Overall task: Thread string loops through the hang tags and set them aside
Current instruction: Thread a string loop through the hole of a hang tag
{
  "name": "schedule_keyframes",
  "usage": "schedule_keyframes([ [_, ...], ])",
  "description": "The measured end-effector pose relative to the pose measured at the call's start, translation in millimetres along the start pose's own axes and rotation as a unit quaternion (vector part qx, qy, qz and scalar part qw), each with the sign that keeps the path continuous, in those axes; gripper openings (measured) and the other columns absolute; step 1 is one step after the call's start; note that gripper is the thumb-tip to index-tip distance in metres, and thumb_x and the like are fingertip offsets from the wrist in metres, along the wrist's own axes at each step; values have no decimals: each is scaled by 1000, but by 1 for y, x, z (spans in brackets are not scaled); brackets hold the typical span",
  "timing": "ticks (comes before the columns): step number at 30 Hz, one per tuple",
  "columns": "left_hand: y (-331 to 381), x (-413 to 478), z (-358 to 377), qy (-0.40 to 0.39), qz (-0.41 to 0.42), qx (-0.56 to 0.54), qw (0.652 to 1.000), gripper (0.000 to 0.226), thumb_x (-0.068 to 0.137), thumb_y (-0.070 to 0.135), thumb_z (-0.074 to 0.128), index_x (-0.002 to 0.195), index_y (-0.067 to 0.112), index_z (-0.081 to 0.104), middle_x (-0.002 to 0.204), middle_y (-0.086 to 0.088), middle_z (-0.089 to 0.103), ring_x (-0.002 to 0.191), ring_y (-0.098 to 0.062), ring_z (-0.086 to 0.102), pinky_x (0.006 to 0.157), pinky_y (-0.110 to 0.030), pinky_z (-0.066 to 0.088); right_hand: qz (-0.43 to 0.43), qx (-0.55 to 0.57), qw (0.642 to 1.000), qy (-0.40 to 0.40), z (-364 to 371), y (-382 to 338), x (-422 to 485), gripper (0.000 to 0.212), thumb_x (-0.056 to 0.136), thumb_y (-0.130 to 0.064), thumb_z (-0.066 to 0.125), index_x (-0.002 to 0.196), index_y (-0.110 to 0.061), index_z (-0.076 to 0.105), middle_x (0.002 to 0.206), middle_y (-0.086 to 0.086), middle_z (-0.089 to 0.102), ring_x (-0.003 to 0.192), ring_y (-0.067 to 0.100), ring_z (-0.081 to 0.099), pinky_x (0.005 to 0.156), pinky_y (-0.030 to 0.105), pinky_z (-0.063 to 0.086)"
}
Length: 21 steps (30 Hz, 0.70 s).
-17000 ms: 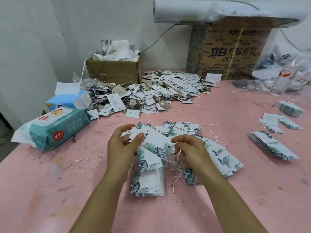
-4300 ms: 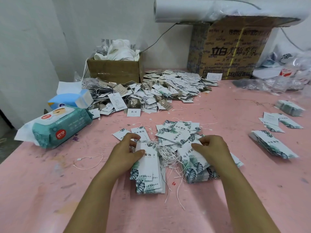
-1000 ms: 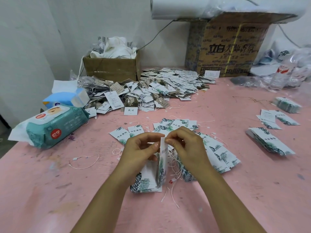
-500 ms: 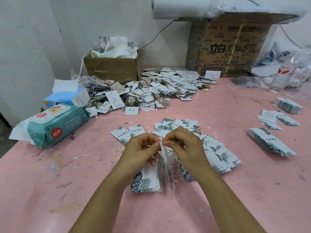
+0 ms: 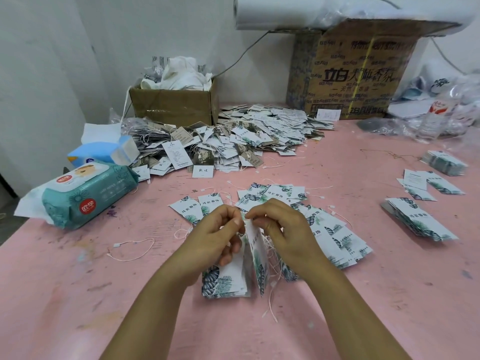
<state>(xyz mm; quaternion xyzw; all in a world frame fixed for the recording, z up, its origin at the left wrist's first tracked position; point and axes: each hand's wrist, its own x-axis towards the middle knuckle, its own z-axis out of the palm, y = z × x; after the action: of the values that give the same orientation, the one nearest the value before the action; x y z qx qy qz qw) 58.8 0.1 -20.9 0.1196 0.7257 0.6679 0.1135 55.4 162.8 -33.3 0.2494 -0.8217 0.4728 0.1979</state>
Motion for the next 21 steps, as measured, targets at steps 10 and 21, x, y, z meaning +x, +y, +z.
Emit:
schedule_keyframes([
  [10, 3, 4, -8, 50, 49, -194, 979, 16, 95, 8, 41, 81, 11, 48, 93, -1, 70, 49, -6, 46, 39, -14, 32, 85, 15, 996, -15, 0, 0, 0, 53, 88, 2, 55, 111, -45, 47, 76, -11, 53, 60, 4, 51, 62, 11, 40],
  [21, 3, 10, -13, 133, 50, -317, 938, 21, 97, 3, 37, 81, 12, 46, 62, 1, 57, 48, -5, 45, 40, -14, 37, 184, -1, 981, 54, -7, 8, 0, 21, 88, -6, 58, 104, -19, 60, 76, -9, 55, 61, 15, 56, 58, 22, 45],
])
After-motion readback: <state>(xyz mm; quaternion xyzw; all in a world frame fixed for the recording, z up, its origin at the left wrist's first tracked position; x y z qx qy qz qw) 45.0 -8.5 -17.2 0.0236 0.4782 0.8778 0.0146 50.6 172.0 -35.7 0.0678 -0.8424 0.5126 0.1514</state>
